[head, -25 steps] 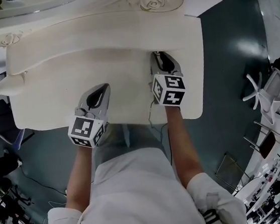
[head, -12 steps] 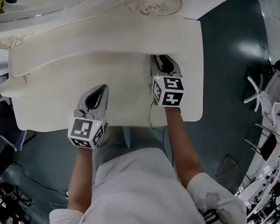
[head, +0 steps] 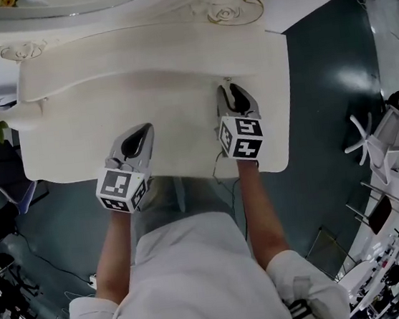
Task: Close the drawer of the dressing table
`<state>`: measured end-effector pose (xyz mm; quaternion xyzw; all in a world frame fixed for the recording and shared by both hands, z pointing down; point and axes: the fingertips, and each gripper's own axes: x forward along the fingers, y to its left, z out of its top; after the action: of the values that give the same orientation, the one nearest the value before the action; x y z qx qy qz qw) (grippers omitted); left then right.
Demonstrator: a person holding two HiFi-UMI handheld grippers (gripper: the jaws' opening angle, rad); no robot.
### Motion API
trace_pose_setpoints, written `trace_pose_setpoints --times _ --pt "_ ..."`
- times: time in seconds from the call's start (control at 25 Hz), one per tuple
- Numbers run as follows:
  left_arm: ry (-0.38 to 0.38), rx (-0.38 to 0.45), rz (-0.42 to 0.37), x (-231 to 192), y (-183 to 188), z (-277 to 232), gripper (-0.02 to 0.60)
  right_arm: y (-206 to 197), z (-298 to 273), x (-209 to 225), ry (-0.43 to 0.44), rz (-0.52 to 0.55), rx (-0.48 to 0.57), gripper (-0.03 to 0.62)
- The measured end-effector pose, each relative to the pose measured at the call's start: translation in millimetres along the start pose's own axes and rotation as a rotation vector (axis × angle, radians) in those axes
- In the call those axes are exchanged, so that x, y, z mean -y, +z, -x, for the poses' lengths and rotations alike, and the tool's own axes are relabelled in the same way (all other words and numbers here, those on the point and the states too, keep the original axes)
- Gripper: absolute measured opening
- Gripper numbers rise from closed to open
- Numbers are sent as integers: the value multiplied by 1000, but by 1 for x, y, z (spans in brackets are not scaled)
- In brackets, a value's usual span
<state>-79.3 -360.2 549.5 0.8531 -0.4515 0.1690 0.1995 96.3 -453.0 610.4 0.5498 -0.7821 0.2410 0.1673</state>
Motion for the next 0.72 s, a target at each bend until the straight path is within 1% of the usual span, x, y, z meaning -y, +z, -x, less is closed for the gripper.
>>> trace_pose_setpoints --times 0.2,0.36,0.72 --pt "9 32 -3 2 6 15 0 -3 27 -11 -1 -15 25 101" --pt "11 59 -9 7 12 28 0 -3 52 -19 4 -4 35 101" --pt "20 121 -29 17 31 54 0 16 99 -33 23 33 102 100"
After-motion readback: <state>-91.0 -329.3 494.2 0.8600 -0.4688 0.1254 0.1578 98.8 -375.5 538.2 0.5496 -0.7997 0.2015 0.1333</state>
